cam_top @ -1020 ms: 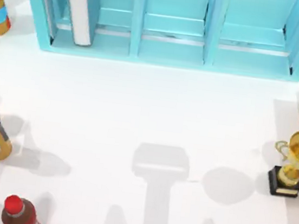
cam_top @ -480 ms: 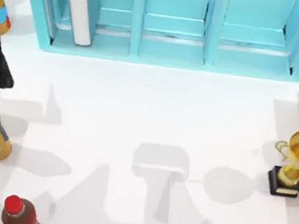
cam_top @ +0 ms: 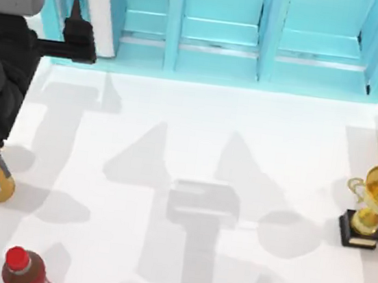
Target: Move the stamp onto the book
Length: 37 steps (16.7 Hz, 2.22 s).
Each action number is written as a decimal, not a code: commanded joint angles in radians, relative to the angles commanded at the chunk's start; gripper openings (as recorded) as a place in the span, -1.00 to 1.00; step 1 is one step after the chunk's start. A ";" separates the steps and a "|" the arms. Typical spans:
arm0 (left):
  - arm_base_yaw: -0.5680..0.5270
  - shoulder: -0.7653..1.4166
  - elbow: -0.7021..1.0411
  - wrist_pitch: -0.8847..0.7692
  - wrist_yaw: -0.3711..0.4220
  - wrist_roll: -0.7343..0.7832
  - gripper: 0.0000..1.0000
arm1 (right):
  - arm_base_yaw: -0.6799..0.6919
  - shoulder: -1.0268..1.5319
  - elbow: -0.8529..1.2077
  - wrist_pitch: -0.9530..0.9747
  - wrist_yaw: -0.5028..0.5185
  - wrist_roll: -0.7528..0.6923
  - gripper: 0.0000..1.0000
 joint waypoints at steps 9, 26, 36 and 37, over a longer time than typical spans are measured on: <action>-0.067 0.624 0.199 0.397 -0.048 0.009 1.00 | 0.000 0.000 0.000 0.000 0.000 0.000 1.00; -0.062 0.756 0.533 0.196 -0.045 0.008 1.00 | 0.000 0.000 0.000 0.000 0.000 0.000 1.00; -0.003 0.837 0.670 0.137 0.011 0.006 0.85 | 0.000 0.000 0.000 0.000 0.000 0.000 1.00; -0.003 0.837 0.670 0.137 0.011 0.006 0.70 | 0.000 0.000 0.000 0.000 0.000 0.000 1.00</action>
